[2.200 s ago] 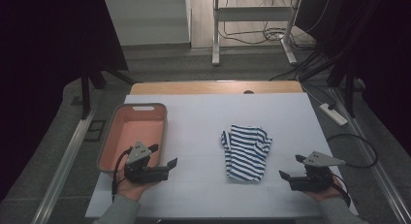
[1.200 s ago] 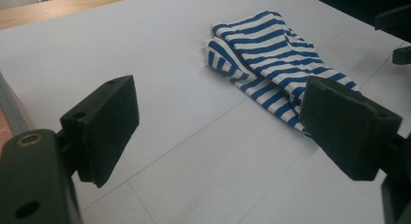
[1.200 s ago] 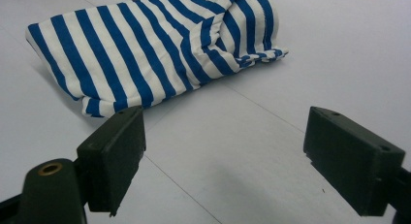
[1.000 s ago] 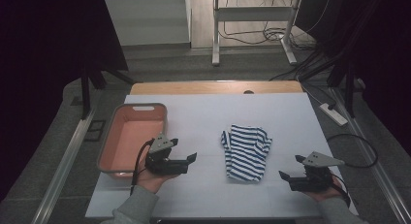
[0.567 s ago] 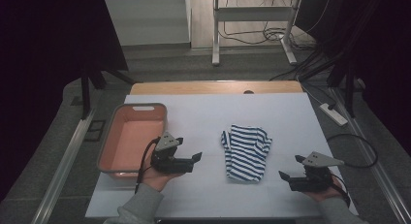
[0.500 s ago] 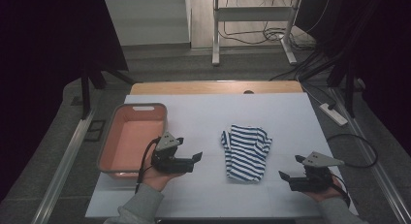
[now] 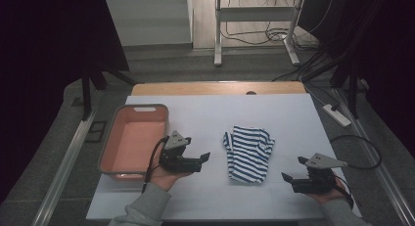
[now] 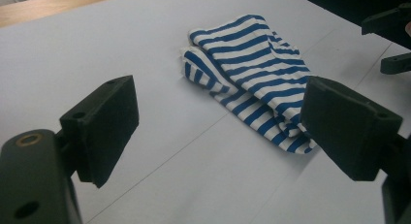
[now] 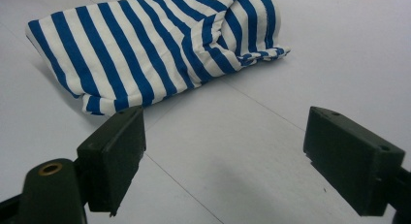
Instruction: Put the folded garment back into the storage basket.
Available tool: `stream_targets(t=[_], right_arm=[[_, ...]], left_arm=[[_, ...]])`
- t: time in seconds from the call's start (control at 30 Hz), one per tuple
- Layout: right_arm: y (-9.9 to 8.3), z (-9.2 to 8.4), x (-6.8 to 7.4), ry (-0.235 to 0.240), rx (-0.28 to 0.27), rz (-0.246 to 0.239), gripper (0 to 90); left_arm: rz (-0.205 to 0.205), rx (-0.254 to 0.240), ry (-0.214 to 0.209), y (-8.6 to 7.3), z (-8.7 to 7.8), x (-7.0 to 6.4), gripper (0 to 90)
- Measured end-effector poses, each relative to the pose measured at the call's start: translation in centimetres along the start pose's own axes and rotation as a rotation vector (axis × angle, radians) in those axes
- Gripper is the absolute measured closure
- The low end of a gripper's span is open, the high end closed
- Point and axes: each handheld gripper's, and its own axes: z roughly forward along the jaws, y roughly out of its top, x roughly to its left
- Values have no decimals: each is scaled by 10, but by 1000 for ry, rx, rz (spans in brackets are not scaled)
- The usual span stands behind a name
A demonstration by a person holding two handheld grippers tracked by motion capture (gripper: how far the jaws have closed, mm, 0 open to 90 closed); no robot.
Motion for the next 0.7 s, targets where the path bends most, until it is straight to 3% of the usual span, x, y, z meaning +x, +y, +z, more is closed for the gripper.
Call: stream_targets(t=[0.27, 0.7], right_arm=[[0, -1, 1, -7, -2, 3, 159], [0, -2, 1, 3, -16, -2, 159]], left_arm=[[11, 18, -8, 3, 9, -4, 140], [13, 47, -30, 19, 37, -12, 141]])
